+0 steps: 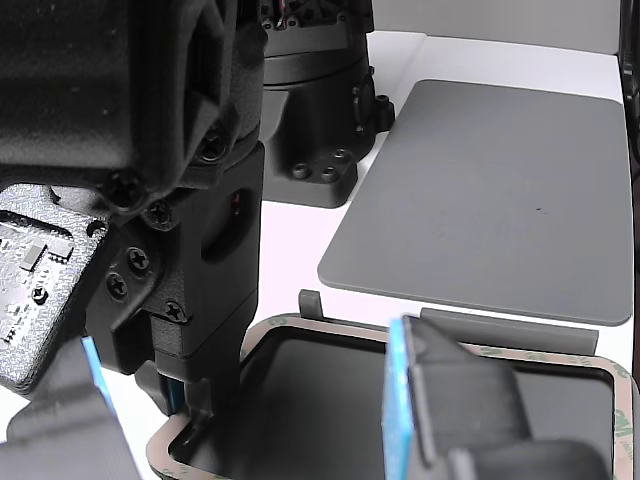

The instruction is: Move top rectangular frame to the holder.

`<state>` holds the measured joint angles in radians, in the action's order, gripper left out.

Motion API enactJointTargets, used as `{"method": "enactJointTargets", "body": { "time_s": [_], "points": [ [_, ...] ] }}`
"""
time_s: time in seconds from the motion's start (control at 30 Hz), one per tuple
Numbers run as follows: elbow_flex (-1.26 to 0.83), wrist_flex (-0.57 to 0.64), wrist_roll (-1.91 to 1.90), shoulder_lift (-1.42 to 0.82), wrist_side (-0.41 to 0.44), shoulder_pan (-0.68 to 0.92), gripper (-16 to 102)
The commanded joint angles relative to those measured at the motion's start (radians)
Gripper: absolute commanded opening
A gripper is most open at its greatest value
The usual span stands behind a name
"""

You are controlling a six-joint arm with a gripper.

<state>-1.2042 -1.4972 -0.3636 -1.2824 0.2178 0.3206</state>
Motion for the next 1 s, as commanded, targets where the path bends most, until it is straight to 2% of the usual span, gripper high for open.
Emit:
{"method": "enactJointTargets", "body": {
  "time_s": [0.0, 0.1, 0.23, 0.4, 0.43, 0.47, 0.53, 0.73, 0.97],
  "points": [
    [0.015, 0.005, -0.005, -0.023, 0.003, -0.014, -11],
    [0.017, 0.006, -0.009, -0.023, 0.003, -0.014, -9],
    [0.017, 0.009, 0.003, -0.023, 0.003, -0.014, 10],
    [0.017, 0.006, 0.014, -0.023, -0.003, -0.014, 83],
    [0.017, 0.005, 0.014, -0.023, -0.006, -0.014, 88],
    [0.017, 0.005, 0.015, -0.025, -0.008, -0.014, 89],
    [0.017, 0.003, 0.018, -0.028, -0.009, -0.014, 100],
    [-0.012, 0.009, -0.032, -0.11, 0.035, -0.012, 100],
    [-0.374, 0.201, -0.091, -0.474, 0.121, -0.04, 100]
  ]
}}
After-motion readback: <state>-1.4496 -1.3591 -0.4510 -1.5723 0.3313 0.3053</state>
